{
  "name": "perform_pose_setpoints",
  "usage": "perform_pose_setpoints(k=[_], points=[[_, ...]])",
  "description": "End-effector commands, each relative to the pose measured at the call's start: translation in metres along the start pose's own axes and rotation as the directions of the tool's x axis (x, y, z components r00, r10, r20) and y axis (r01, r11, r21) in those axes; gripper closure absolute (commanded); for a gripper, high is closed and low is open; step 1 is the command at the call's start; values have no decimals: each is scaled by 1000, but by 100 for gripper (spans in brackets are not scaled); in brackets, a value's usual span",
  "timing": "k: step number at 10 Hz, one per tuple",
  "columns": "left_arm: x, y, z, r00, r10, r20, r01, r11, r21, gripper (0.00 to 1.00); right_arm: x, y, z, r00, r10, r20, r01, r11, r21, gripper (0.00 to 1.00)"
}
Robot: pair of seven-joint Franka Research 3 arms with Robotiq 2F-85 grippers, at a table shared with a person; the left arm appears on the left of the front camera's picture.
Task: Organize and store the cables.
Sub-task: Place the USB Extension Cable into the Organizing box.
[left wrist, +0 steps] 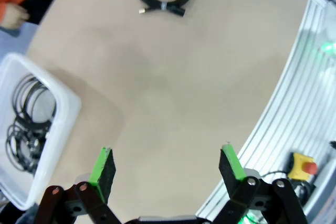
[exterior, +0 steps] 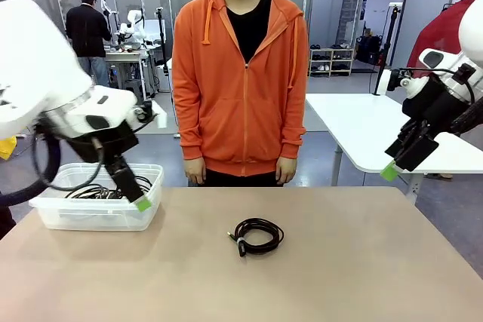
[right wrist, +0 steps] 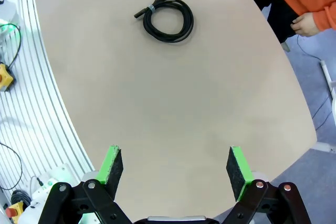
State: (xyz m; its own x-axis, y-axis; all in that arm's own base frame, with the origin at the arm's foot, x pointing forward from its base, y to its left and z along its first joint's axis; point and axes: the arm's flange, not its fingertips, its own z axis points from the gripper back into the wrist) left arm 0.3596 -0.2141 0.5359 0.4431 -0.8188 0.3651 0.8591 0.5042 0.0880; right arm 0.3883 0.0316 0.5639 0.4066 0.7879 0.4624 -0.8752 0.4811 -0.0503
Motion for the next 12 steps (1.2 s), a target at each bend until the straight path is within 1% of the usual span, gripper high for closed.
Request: perform_pose_setpoints(k=[1,4,5,6,7,9,11,12], points=[[41,12,-10,999,-43,-24,42,999,-18,0,3,0,-1,1000,-15,-3,15,1000,0,0],[100,10,-31,993,-91,-78,90,996,-17,0,3,0,-1,1000,-15,-3,15,1000,0,0],[115,9,-35,991,-98,-86,95,995,-29,0,3,0,-1,1000,-15,-3,15,1000,0,0],[132,8,-40,993,-95,-74,92,995,-36,0,3,0,-1,1000,-15,-3,15,1000,0,0],[147,7,-47,990,-116,-82,111,992,-62,0,3,0,-1,1000,-15,-3,15,1000,0,0],[180,5,-68,982,-142,-127,135,989,-61,0,3,0,-1,1000,-15,-3,15,1000,0,0],[204,3,-97,976,-152,-155,141,987,-80,0,3,0,-1,1000,-15,-3,15,1000,0,0],[212,1,-105,975,-159,-153,144,984,-102,0,3,0,-1,1000,-15,-3,15,1000,0,0]])
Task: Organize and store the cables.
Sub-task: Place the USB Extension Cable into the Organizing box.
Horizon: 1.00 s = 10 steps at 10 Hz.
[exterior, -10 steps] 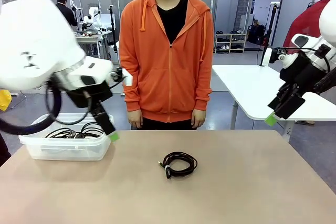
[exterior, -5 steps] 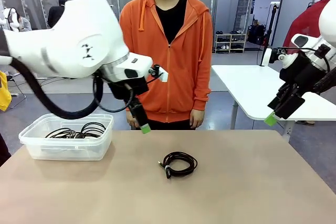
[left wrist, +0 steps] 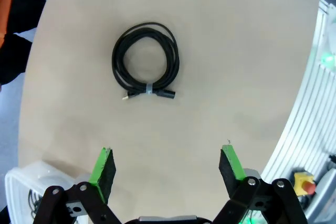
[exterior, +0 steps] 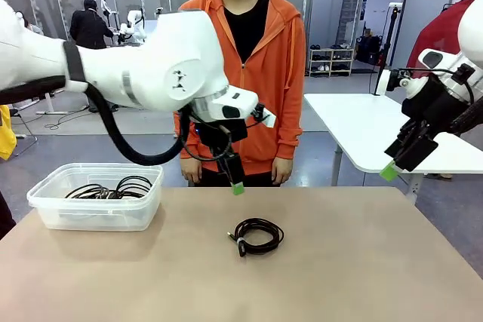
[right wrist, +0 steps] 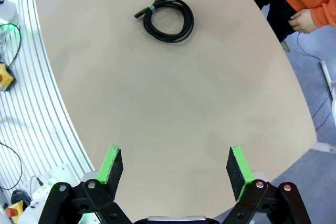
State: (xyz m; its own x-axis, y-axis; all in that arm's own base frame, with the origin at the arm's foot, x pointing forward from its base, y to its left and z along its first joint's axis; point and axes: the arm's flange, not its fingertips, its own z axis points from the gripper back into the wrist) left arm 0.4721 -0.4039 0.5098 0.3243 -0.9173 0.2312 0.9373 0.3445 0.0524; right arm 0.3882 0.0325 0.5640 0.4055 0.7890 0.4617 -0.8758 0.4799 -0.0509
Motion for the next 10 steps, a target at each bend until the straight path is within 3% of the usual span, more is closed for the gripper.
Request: perform_pose_setpoints(k=[1,10], points=[[22,6,-6,999,8,-42,-8,1000,6,0,2,-1,0,1000,-17,-2,17,1000,0,0],[24,20,-36,994,44,-104,-49,998,-45,0,2,-1,0,1000,-17,-2,17,1000,0,0]])
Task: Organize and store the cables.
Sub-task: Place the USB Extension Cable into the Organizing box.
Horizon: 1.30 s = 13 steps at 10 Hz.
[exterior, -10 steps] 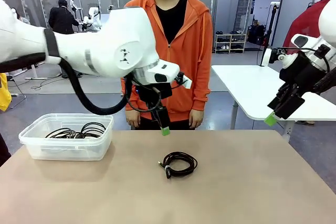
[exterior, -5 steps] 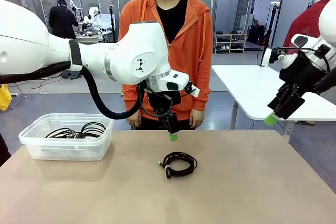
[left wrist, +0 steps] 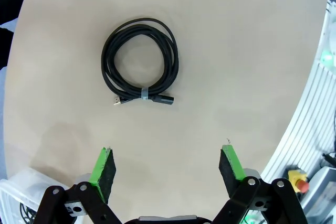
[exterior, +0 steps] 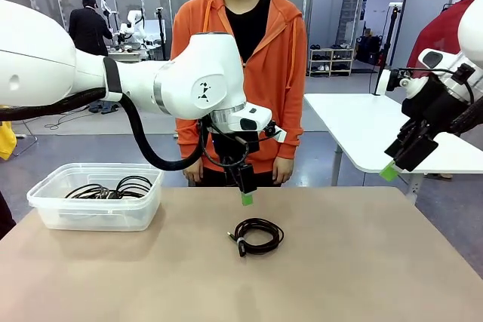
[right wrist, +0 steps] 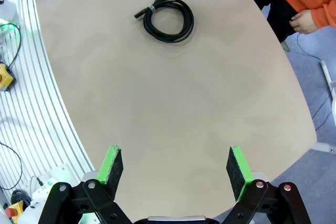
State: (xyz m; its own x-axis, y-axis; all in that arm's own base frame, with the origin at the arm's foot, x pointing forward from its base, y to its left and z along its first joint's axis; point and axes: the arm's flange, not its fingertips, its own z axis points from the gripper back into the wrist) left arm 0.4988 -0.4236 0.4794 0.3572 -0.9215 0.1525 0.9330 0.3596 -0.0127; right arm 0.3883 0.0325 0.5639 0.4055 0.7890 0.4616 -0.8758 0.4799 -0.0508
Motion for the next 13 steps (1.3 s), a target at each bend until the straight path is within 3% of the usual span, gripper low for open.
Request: perform_pose_setpoints(k=[1,4,8,12,13], points=[[4,5,0,999,44,-20,-44,999,15,0,2,-1,0,1000,-17,-2,17,1000,0,0],[7,12,-12,955,294,37,-293,956,-33,0,2,-1,0,1000,-17,-2,17,1000,0,0],[9,20,-40,926,376,19,-376,926,24,0,2,-1,0,1000,-17,-2,17,1000,0,0],[8,30,-69,861,509,17,-509,858,62,0,2,-1,0,1000,-17,-2,17,1000,0,0],[8,30,-73,864,504,23,-504,862,59,0,2,-1,0,1000,-17,-2,17,1000,0,0]])
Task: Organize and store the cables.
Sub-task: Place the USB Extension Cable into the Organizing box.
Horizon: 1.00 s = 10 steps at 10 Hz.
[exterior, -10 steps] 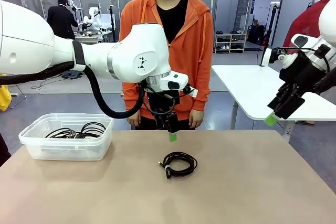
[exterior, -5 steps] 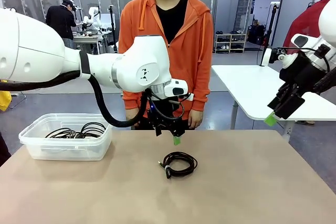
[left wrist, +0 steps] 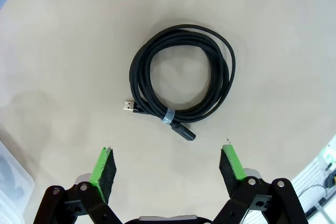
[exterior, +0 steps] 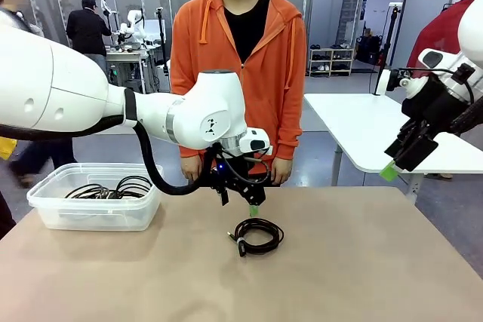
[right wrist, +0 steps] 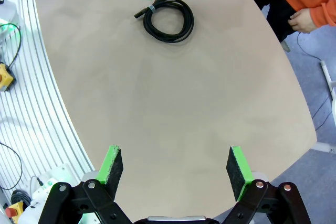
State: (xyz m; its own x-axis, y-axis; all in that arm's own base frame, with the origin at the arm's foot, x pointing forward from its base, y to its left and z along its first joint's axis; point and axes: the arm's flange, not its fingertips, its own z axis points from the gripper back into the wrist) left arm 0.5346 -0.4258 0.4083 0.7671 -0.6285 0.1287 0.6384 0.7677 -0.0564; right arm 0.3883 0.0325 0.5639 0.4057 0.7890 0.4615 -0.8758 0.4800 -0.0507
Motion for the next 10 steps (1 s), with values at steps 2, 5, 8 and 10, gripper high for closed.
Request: perform_pose_setpoints(k=[2,5,8,10], points=[[2,2,-14,999,47,12,-47,998,34,0,2,-1,0,1000,-17,-2,17,1000,-1,0],[1,3,-12,1000,25,-9,-25,1000,4,0,2,-1,0,1000,-17,-2,17,1000,-1,0],[1,3,-12,1000,25,-9,-25,1000,4,0,2,-1,0,1000,-17,-2,17,1000,-1,0],[1,3,-12,1000,25,-9,-25,1000,4,0,2,-1,0,1000,-17,-2,17,1000,-1,0]])
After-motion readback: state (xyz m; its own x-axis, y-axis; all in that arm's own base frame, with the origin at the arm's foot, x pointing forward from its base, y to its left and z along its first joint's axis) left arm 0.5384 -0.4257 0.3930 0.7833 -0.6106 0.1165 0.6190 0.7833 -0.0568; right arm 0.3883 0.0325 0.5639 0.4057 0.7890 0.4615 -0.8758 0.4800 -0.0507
